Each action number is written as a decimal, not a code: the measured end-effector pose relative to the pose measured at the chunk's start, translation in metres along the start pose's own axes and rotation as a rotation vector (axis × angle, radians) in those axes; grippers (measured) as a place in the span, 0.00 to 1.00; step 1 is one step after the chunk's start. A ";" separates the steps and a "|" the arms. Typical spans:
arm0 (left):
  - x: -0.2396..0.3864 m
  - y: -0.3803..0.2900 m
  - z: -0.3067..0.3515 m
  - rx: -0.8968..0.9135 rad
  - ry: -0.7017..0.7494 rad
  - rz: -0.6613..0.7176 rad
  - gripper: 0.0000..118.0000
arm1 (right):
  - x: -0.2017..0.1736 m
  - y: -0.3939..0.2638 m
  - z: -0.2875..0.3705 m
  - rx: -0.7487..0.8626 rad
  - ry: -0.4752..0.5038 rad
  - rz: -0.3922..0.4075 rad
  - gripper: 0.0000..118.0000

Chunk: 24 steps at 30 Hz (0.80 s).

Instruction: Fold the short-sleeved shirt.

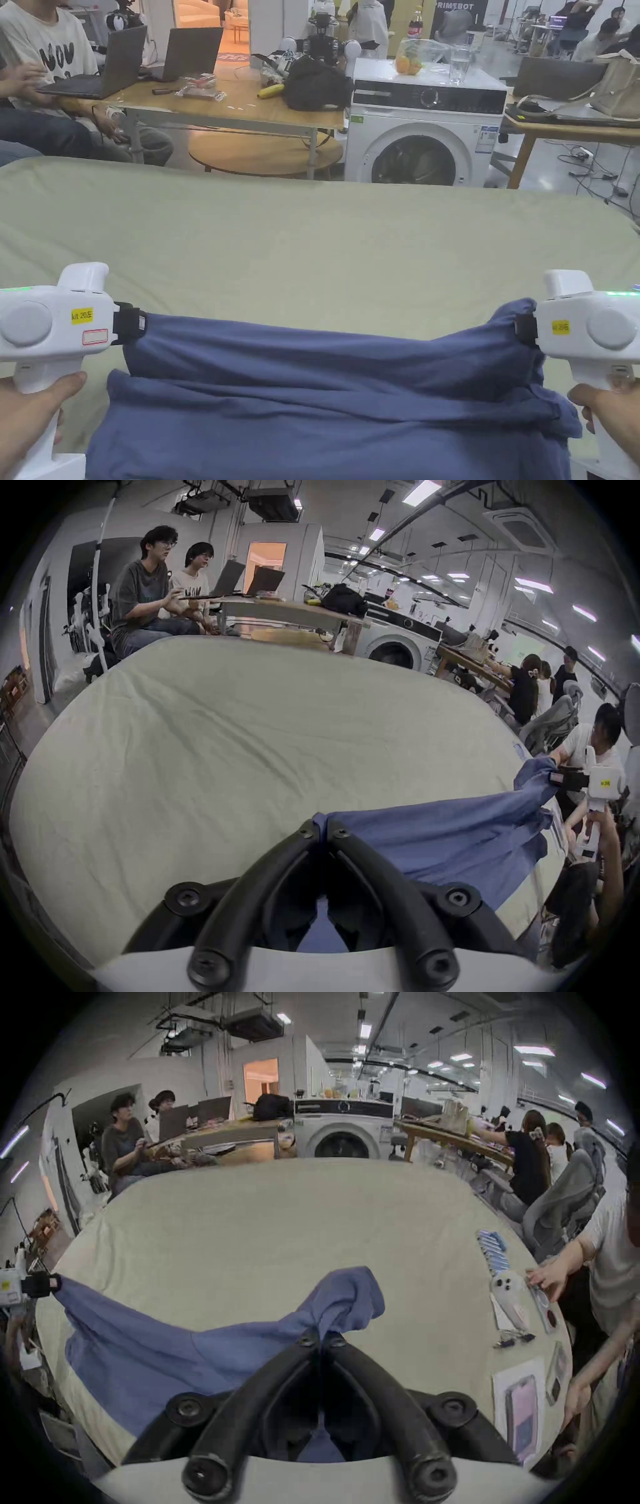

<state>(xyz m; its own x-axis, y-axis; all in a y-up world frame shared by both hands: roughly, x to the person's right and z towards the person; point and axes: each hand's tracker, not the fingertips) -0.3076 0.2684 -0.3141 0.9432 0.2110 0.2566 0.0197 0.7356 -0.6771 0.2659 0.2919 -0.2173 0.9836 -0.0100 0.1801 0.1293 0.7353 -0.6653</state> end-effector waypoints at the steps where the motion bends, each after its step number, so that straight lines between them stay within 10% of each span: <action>1: 0.000 -0.003 0.006 0.003 -0.003 0.000 0.00 | 0.000 -0.006 0.008 0.000 -0.007 0.002 0.00; 24: -0.012 -0.114 -0.008 -0.286 0.026 -0.032 0.00 | 0.009 -0.142 0.002 -0.273 -0.074 0.062 0.03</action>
<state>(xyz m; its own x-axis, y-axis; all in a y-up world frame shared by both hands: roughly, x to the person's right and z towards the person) -0.3185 0.1766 -0.2453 0.9486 0.1719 0.2657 0.1383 0.5297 -0.8368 0.2565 0.1887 -0.1198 0.9801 0.0865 0.1785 0.1077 0.5235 -0.8452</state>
